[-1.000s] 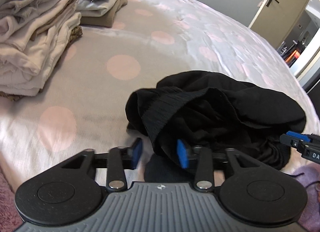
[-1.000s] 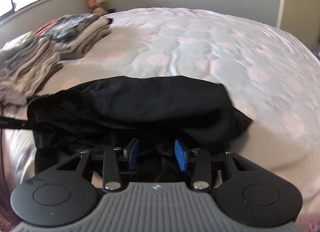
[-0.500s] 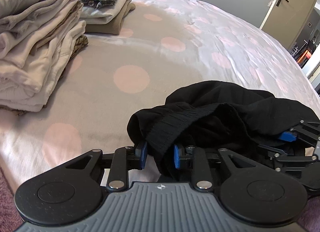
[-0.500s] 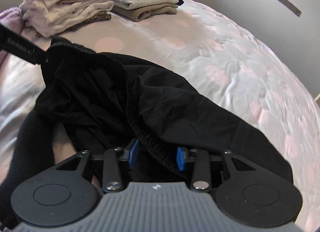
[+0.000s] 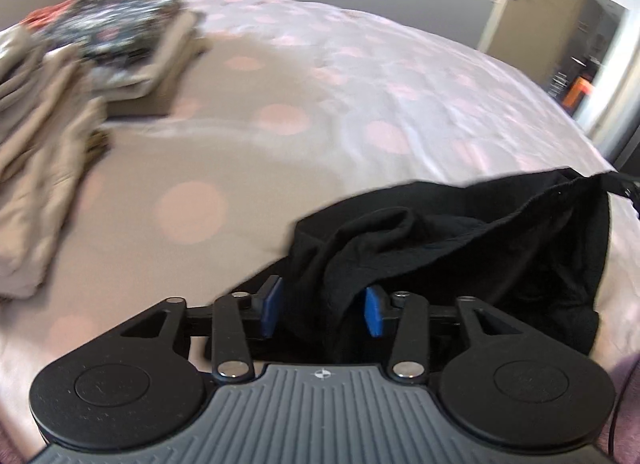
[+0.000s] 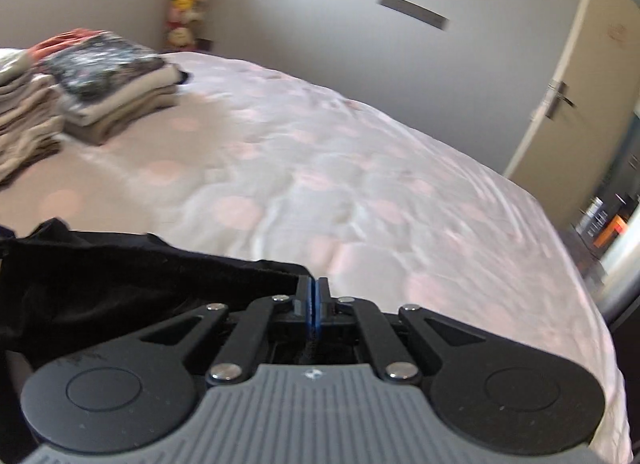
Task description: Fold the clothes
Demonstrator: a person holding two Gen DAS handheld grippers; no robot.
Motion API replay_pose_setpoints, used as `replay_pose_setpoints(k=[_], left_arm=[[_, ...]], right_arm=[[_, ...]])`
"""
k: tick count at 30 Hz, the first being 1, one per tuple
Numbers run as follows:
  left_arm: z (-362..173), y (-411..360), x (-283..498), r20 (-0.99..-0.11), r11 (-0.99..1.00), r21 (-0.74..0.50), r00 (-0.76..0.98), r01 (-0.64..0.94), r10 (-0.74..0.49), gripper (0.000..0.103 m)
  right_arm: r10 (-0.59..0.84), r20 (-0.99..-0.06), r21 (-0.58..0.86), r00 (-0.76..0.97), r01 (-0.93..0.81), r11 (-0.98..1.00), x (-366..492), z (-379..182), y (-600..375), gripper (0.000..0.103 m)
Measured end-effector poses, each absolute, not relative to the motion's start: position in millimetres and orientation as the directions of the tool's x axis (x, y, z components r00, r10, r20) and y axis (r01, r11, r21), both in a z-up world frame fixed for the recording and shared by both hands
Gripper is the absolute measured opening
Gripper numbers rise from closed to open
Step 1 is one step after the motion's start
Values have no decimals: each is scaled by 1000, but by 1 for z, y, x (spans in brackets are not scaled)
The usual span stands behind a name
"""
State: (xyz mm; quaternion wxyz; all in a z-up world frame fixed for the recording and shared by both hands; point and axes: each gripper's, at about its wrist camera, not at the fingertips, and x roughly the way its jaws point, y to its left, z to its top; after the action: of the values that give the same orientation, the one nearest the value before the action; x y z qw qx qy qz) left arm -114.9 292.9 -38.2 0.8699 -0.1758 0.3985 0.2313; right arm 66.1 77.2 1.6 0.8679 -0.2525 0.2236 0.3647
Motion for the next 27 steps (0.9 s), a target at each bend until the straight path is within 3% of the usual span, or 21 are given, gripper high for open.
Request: replay_pose_setpoints(k=[6, 10, 12, 17, 19, 20, 21, 24, 26, 27], left_arm=[[-38, 276, -79, -784, 869, -111, 580, -482, 221, 36], [-36, 264, -67, -781, 891, -96, 589, -443, 208, 32], [-36, 260, -64, -783, 892, -91, 585, -443, 210, 30], [-35, 263, -67, -791, 882, -47, 556, -468, 253, 14], [-33, 269, -72, -792, 871, -56, 553, -488, 258, 13], [-31, 271, -75, -790, 866, -61, 554, -497, 263, 12], [-28, 273, -78, -786, 859, -62, 555, -508, 271, 11], [-20, 282, -88, -770, 839, -72, 565, -539, 297, 9], [-12, 286, -94, -758, 832, -82, 577, -549, 306, 8], [-8, 288, -96, -749, 829, -82, 583, -554, 316, 8]], right_arm=[[374, -590, -229, 716, -592, 772, 115, -3, 16, 0], [443, -634, -133, 634, -654, 745, 112, -15, 2, 0], [498, -644, -101, 580, -710, 697, 103, -23, 6, 6], [537, -668, -96, 515, -776, 624, 99, -41, 28, 9], [532, -687, -84, 494, -782, 618, 106, -48, 35, 20], [529, -696, -78, 485, -784, 616, 110, -52, 39, 34], [524, -705, -72, 478, -783, 617, 115, -56, 42, 38], [518, -726, -44, 453, -782, 621, 127, -65, 49, 32], [537, -721, -15, 438, -785, 619, 127, -64, 49, 6], [551, -707, -11, 444, -785, 619, 123, -59, 47, 6]])
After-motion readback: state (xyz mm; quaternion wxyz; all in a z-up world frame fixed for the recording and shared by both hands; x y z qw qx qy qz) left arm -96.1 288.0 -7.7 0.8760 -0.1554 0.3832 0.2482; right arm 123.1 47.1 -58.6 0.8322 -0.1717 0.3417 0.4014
